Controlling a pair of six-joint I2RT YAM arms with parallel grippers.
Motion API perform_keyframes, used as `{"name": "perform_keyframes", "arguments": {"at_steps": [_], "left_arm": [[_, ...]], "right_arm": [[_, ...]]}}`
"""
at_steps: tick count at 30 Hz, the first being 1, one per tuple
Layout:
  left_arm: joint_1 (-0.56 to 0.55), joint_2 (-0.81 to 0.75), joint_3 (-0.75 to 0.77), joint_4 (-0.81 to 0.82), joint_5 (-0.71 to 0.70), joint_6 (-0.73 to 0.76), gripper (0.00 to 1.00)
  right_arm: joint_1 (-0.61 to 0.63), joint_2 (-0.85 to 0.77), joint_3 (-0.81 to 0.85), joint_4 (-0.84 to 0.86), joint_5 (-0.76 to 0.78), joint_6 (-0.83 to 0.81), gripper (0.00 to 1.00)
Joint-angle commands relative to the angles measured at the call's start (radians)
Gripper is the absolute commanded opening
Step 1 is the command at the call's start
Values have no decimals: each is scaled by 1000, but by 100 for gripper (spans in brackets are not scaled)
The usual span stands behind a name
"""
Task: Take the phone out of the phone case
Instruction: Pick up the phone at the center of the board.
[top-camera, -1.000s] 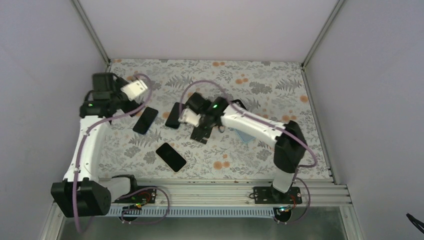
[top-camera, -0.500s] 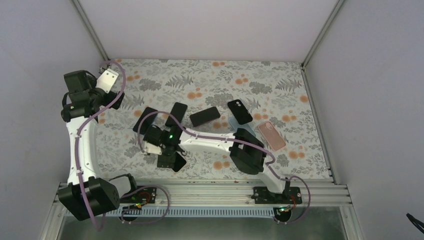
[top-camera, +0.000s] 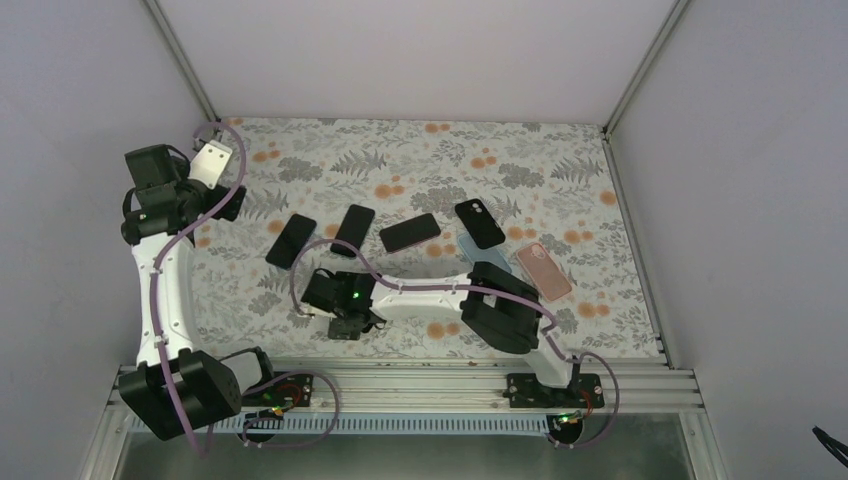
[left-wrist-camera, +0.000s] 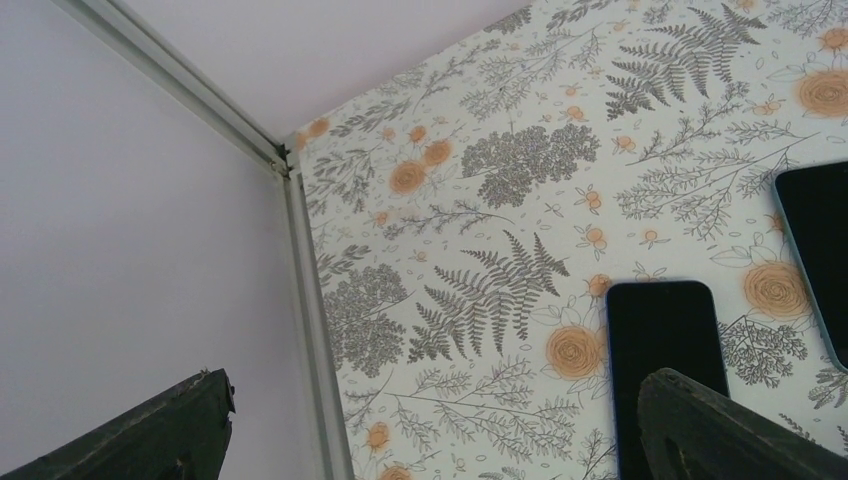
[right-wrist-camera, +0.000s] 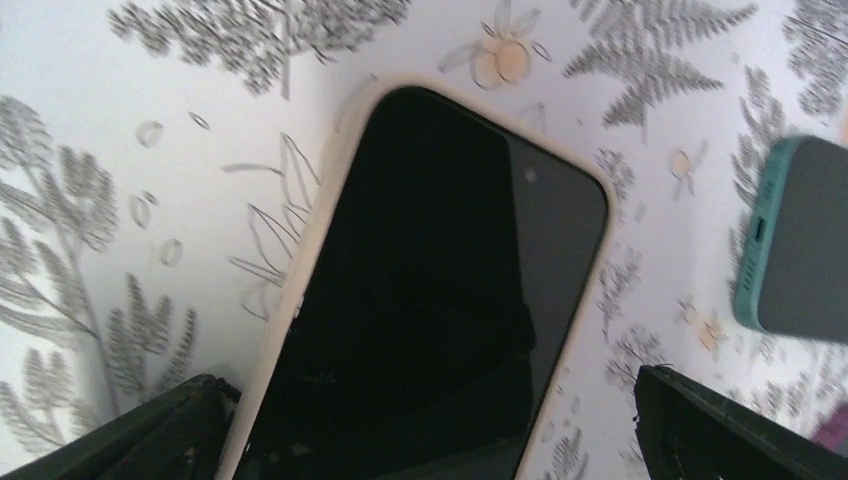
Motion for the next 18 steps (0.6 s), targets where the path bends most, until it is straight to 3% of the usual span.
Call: {"name": "perform_keyframes", "arguments": {"at_steps": [1,6,10,18], "left_arm": [[14,18,4,27,50,-20,100],[16,42,16,23,95,-28,100],[16,67,36,0,140,-21,100],[16,87,21,-31,211,11,100]], "right_arm": [[-9,-8,-131,29,174,-11,100],[-70,-49,-153,4,109,-7,100],[-140,-38,-94,-90,-51,-28,100],[-210,27,-42,-201,-281,-209,100]]}}
